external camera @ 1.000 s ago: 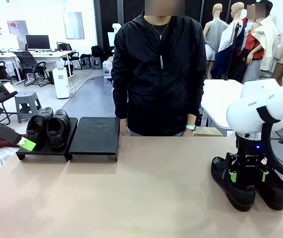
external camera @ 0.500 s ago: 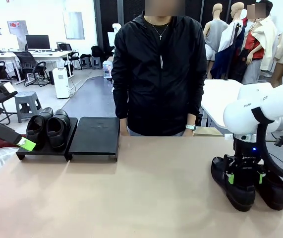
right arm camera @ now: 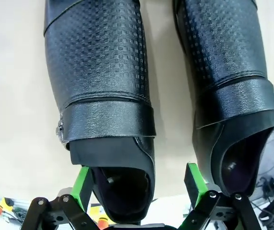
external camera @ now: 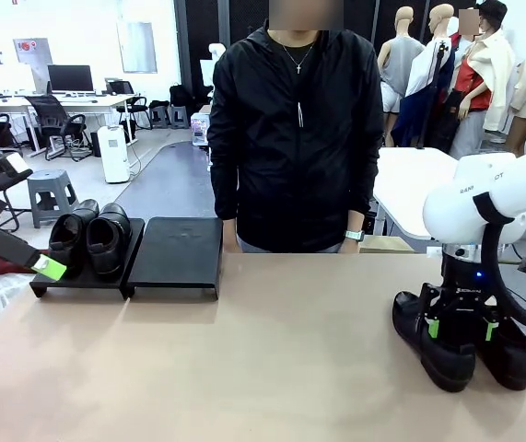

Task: Organize the shoes by placing them on the stand.
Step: Pick up one Shoe and place it in the middle of the table.

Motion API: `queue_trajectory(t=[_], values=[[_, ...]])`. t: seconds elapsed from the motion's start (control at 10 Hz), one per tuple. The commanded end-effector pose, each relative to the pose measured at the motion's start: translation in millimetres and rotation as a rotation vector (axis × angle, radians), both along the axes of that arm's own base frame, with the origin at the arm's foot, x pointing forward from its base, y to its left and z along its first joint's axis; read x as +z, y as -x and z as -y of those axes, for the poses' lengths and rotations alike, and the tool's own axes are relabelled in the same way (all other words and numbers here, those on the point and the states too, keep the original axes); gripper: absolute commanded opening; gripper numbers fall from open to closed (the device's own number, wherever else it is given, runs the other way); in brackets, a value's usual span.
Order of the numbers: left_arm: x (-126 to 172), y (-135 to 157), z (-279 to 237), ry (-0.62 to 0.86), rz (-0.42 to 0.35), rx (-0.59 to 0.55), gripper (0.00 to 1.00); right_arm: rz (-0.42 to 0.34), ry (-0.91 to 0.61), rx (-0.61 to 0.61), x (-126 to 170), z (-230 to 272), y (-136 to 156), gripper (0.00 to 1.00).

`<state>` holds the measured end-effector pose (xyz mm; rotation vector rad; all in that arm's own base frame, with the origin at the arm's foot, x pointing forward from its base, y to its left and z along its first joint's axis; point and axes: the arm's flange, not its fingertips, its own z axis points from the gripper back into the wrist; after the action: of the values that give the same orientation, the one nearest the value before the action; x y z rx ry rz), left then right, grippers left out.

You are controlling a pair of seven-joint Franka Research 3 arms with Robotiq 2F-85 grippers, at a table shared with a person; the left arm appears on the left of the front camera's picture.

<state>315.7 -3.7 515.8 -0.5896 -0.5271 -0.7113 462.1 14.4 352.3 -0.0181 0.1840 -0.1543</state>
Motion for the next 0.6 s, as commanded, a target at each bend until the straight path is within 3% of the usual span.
queue_trajectory(t=[0.0,0.2,0.3,0.4,0.5], values=[[0.6,-1.1,-1.9,0.012,-0.006,-0.002,1.0,0.021,-0.043,-0.041,-3.6,1.0,-10.8,1.0],[0.6,-1.1,-1.9,0.012,-0.006,-0.002,1.0,0.003,-0.083,-0.081,-2.4,5.7,-12.8,1.0],[0.6,-1.1,-1.9,0.012,-0.006,-0.002,1.0,0.03,-0.098,-0.081,-2.7,8.6,-13.0,0.73],[0.6,-1.1,-1.9,0.012,-0.006,-0.002,1.0,0.025,-0.118,-0.076,-2.4,9.2,-12.5,0.13],[0.6,-1.1,-1.9,0.012,-0.006,-0.002,1.0,0.025,-0.117,-0.075,-2.2,9.5,-12.7,0.0]])
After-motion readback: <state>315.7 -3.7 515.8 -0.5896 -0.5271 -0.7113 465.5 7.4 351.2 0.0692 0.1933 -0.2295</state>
